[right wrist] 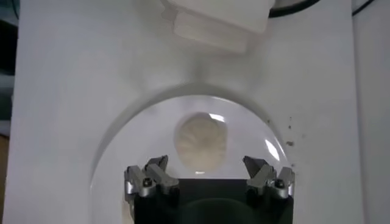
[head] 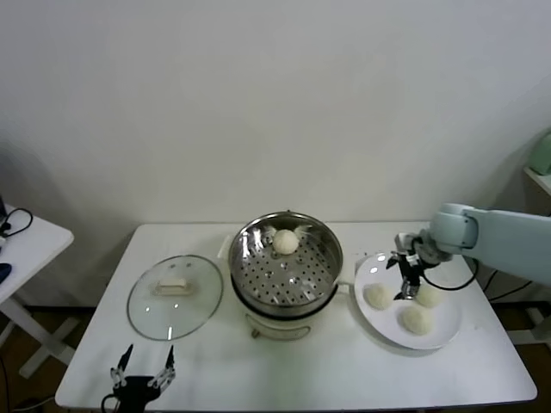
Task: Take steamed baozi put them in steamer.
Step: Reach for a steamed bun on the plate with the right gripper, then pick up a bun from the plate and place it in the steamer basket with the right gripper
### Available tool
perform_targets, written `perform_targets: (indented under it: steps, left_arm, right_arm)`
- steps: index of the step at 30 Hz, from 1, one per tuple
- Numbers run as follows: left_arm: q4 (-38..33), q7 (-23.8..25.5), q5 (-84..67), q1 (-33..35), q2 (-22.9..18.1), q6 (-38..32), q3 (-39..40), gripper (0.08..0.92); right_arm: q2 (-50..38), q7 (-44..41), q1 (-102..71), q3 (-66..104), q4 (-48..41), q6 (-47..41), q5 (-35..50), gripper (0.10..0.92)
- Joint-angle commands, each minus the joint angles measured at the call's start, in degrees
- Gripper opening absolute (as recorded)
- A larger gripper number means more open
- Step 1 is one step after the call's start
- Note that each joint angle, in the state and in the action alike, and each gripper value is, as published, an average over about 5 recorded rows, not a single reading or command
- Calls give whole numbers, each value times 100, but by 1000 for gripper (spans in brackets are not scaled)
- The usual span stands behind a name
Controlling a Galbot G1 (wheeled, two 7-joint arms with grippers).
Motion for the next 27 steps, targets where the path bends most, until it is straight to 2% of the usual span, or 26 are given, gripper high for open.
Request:
perform_targets:
  steps: [1, 11, 19, 23, 27]
  left_arm:
    - [18, 1, 12, -2, -6, 6, 3, 823]
    - [22, -13, 67, -13, -22, -10, 13, 823]
    - [23, -36, 70, -21, -16, -22, 2, 823]
    - [12, -41, 84, -7, -16, -33, 2, 823]
    - [-24, -44, 85, 23, -8, -32, -6, 823]
  right_arm:
    - [40, 175, -1170, 912, -383, -396, -52, 823]
    - [258, 283, -1550, 1251, -679, -427, -231, 817]
    - [246, 319, -1490, 1357, -610, -448, -352, 646]
    - [55, 277, -835, 974, -240, -438, -148, 629]
    - [-133, 79, 995, -278, 320, -301, 373, 628]
